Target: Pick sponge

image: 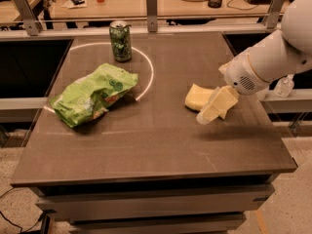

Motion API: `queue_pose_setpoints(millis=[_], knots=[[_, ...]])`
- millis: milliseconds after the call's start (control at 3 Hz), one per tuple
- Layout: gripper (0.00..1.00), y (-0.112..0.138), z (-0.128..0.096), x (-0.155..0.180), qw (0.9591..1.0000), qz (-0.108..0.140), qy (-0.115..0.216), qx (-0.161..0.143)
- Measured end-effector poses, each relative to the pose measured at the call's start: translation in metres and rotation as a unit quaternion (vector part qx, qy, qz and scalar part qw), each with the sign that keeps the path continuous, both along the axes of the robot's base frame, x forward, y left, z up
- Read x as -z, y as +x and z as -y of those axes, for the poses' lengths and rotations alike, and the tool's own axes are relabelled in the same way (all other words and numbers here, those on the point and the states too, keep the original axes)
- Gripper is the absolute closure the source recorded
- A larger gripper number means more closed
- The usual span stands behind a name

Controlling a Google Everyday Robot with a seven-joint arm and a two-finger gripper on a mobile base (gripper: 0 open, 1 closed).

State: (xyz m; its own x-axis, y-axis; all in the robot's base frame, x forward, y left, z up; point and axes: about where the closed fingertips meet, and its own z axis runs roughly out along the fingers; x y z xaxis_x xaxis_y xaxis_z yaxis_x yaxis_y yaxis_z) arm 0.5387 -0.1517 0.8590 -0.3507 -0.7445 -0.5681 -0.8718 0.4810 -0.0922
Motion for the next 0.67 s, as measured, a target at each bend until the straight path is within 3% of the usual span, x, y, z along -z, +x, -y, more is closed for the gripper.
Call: queue_pose_setpoints(millis=[667], knots=[[0.0,-0.0005,-0.0114,0.0193,0.9999,-0.002,0.0,-0.016]])
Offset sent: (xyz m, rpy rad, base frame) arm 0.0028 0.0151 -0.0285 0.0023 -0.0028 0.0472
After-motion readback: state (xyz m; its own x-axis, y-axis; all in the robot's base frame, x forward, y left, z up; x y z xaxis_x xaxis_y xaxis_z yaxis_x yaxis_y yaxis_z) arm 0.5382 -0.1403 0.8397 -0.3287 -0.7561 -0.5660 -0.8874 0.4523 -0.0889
